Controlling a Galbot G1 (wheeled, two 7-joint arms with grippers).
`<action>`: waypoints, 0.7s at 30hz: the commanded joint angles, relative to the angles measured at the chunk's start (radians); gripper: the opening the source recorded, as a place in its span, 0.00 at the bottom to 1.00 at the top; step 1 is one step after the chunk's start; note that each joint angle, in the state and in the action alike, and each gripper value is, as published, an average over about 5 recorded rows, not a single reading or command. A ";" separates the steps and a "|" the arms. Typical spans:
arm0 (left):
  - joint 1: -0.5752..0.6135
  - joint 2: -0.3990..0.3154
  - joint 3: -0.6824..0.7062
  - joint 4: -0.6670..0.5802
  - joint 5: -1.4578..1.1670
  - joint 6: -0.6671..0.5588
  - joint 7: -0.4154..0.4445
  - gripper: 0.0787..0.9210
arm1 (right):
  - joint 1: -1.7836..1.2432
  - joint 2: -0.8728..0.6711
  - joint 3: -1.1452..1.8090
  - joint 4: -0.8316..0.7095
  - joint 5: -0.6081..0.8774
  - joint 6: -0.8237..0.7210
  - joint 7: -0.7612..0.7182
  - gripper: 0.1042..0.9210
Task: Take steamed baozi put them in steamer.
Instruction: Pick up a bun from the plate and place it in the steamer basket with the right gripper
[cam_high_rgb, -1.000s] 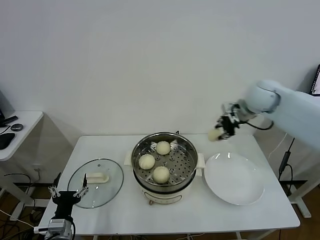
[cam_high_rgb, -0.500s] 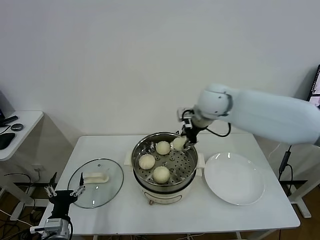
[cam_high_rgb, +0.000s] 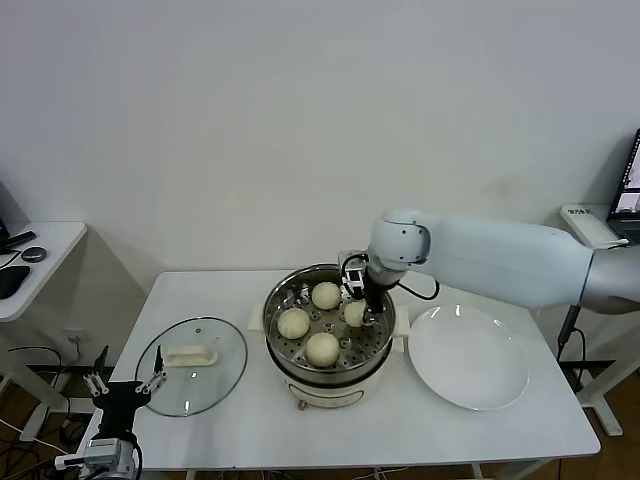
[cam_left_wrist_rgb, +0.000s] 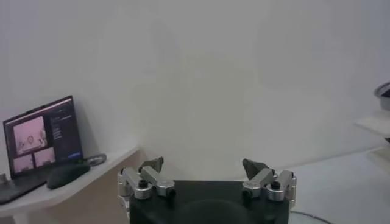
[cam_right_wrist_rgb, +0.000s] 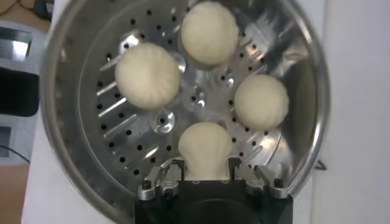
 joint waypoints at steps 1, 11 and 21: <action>0.001 0.001 0.000 0.000 0.001 -0.001 0.001 0.88 | -0.042 0.011 0.000 -0.010 -0.043 -0.021 0.014 0.42; 0.000 0.003 0.000 -0.003 0.001 -0.001 0.005 0.88 | -0.013 -0.045 0.047 0.053 0.014 -0.018 0.036 0.73; -0.008 0.007 0.001 0.000 -0.002 -0.003 0.009 0.88 | -0.089 -0.202 0.226 0.200 0.095 -0.003 0.225 0.88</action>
